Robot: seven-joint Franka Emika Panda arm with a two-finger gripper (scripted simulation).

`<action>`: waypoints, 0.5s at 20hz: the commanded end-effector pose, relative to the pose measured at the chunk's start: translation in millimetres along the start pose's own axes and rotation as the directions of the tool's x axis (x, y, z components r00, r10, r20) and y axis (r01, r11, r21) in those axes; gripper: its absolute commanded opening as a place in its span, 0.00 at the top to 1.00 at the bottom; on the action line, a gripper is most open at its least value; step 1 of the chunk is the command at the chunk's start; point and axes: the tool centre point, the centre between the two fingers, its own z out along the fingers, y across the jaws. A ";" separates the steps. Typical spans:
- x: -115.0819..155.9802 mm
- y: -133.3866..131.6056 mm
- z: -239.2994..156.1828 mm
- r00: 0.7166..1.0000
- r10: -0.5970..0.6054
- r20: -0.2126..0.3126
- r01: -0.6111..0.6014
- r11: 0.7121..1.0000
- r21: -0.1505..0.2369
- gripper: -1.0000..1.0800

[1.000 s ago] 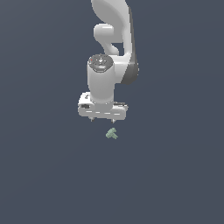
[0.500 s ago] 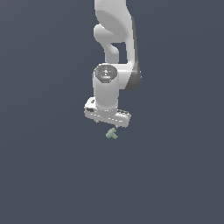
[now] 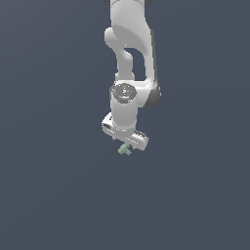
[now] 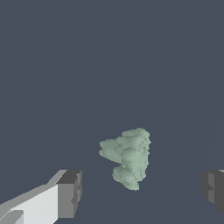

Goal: Pick up the object and move it to a goal position.

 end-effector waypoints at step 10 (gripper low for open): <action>-3.8 -7.1 14.7 0.995 0.096 0.002 -0.096 0.995 0.005 0.04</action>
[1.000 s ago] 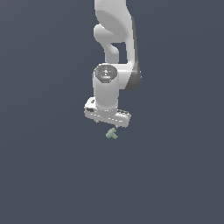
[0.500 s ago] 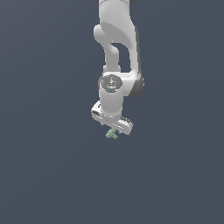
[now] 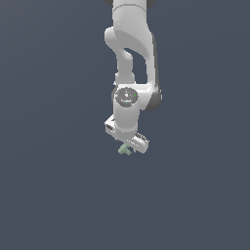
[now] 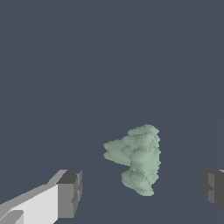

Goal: Pick up the object and move it to a goal position.

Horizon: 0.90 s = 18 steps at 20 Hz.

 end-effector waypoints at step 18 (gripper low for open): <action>-0.2 -0.2 50.6 1.000 0.005 0.000 -0.005 1.000 0.000 0.04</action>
